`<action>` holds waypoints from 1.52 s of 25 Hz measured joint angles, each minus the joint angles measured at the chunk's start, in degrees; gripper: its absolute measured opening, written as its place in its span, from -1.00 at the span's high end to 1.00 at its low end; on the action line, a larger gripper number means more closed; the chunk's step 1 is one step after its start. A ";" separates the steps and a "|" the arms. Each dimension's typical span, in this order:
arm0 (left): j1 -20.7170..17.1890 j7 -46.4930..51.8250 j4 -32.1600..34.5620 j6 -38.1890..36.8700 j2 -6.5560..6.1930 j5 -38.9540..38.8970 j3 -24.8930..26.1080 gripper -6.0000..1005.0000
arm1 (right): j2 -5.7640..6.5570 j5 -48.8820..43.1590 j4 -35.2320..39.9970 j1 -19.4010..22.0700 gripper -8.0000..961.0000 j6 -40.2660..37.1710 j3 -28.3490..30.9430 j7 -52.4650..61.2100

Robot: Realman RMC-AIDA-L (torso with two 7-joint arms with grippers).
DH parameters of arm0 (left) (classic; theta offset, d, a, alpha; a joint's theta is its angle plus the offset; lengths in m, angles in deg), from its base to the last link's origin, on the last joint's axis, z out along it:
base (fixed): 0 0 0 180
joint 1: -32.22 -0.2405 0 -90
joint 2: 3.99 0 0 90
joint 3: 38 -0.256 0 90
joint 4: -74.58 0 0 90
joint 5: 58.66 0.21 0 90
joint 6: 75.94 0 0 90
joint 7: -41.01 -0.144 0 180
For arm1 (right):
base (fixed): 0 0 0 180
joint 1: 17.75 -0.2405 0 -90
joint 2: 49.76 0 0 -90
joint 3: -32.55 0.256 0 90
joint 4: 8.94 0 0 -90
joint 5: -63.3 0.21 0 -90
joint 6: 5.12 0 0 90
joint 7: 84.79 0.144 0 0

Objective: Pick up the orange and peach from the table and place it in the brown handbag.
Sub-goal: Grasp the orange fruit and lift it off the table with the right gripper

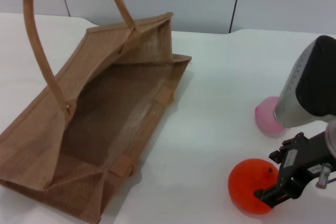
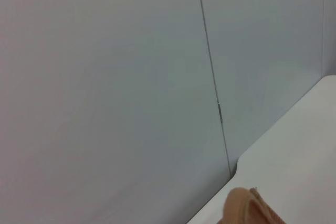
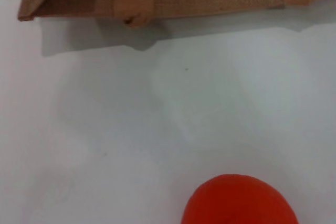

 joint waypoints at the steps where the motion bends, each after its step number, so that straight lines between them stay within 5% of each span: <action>1: 0.05 0.01 0.06 0.03 0.00 -0.07 0.01 0.77 | 0.04 -0.06 -0.77 -0.27 -0.82 -0.32 0.00 -0.01; 38: 0.29 -0.01 -0.04 0.12 -0.09 0.19 0.05 0.76 | -1.33 0.31 -14.06 -4.30 -0.81 -5.12 0.62 -2.36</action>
